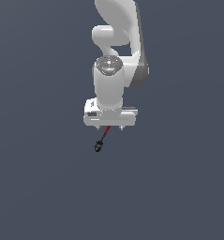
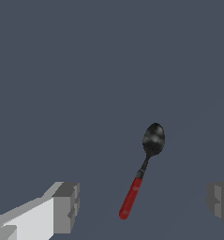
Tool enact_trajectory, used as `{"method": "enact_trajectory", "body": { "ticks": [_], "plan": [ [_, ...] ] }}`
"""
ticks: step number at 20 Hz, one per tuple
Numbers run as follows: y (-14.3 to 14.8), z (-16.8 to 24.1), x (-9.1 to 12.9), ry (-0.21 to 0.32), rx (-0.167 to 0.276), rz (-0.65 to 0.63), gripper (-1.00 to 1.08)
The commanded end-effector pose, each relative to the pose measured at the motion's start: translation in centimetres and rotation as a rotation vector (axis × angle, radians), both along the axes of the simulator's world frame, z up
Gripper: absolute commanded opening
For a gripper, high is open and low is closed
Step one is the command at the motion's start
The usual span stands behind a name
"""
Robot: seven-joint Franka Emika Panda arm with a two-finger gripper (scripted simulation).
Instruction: Pick up the object and move it to a goal position.
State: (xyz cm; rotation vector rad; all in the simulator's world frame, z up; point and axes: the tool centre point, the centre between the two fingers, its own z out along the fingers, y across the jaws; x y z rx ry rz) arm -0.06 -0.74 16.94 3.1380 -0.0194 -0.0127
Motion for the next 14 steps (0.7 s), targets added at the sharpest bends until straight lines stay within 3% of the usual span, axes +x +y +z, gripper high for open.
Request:
{"method": "enact_trajectory", "body": {
  "ticks": [1, 14],
  "plan": [
    [0.0, 0.0, 0.0, 0.000, 0.000, 0.000, 1.00],
    [-1.1, 1.2, 0.6, -0.022, 0.019, -0.007, 1.00]
  ]
}}
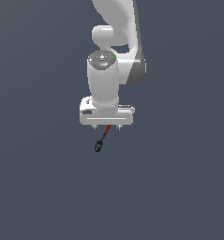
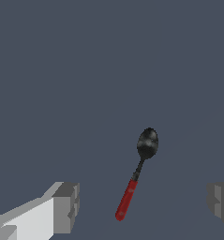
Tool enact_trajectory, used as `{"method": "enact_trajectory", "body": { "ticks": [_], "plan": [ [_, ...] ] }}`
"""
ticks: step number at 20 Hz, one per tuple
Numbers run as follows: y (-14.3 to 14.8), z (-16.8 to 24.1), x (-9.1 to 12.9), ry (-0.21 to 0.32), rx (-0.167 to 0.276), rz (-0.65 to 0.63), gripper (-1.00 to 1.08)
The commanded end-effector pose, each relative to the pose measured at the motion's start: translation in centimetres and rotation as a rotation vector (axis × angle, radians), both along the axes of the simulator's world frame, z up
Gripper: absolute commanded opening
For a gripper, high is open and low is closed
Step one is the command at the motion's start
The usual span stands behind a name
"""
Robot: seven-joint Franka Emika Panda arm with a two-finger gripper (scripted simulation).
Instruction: Pick up the object and move it to a goal position.
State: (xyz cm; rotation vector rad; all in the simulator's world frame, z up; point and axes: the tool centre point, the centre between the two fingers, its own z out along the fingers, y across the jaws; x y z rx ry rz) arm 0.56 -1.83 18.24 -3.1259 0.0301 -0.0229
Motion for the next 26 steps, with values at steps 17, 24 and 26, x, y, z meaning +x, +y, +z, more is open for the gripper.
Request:
{"method": "enact_trajectory", "body": {
  "ticks": [17, 24, 26],
  "plan": [
    [-2.0, -8.7, -3.8, 0.013, -0.005, -0.197, 1.00],
    [-2.8, -11.6, -5.7, 0.016, -0.012, -0.271, 1.00],
    [-2.9, -12.0, -5.9, 0.017, -0.013, -0.281, 1.00]
  ]
}}
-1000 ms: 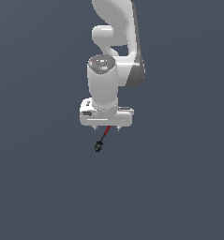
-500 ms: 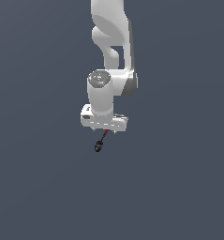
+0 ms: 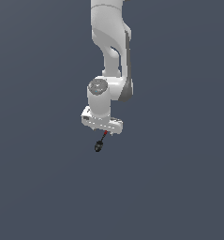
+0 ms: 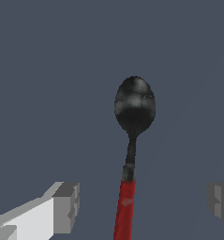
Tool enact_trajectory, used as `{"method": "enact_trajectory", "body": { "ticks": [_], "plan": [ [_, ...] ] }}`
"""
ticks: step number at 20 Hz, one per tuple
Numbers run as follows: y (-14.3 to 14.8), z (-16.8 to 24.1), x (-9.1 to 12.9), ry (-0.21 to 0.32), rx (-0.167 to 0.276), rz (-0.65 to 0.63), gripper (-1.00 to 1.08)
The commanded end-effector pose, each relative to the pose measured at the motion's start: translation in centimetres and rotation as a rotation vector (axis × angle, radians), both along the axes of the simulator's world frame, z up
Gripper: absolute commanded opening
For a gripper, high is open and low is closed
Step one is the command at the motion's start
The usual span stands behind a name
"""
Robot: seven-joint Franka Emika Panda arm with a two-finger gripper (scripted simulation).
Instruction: Pick up the object and move it to a goal position.
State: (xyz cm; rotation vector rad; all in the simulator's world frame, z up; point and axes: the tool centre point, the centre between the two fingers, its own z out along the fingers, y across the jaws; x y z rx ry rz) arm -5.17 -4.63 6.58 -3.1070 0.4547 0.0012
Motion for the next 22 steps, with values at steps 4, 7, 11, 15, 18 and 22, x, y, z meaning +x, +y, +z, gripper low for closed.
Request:
{"method": "enact_trajectory", "body": {
  "ticks": [4, 7, 11, 15, 18, 22],
  "plan": [
    [-0.1, -0.4, -0.3, 0.000, -0.001, -0.012, 1.00],
    [-0.1, -0.7, -0.3, 0.000, -0.001, -0.012, 1.00],
    [-0.1, -2.1, -0.4, 0.000, -0.001, -0.013, 1.00],
    [-0.1, -4.1, -0.5, 0.000, -0.002, -0.015, 1.00],
    [-0.1, -5.1, -0.5, 0.000, -0.002, -0.015, 1.00],
    [-0.1, -5.5, -0.4, 0.000, -0.002, -0.015, 1.00]
  ]
}}
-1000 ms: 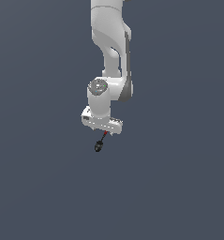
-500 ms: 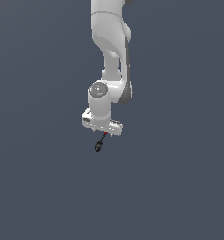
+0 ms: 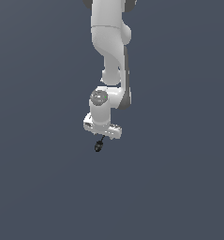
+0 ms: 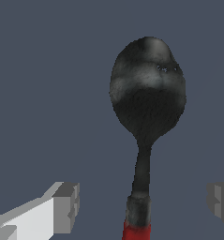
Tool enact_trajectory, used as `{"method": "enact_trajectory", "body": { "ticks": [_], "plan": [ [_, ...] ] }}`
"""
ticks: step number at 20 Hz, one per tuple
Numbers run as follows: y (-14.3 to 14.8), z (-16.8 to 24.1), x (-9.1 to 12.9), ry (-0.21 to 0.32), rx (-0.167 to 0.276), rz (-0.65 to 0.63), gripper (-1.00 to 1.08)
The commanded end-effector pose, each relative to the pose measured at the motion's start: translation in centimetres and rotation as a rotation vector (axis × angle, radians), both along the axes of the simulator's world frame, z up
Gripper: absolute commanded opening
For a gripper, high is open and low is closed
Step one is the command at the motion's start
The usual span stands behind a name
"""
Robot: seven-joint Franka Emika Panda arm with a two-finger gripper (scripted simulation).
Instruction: Pick up the object and move it to a goal position.
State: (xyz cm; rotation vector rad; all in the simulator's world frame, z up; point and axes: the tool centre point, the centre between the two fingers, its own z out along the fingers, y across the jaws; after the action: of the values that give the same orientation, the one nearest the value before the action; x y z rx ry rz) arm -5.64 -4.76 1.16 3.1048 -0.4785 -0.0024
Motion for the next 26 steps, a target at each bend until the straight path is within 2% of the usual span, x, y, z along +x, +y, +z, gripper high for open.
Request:
{"method": "enact_trajectory", "body": {
  "ticks": [1, 16, 26],
  "plan": [
    [0.0, -0.1, 0.1, -0.001, 0.000, 0.000, -1.00],
    [0.4, 0.6, 0.1, -0.001, 0.000, 0.000, -1.00],
    [3.3, 6.3, 0.6, -0.002, 0.000, -0.001, -1.00]
  ]
}}
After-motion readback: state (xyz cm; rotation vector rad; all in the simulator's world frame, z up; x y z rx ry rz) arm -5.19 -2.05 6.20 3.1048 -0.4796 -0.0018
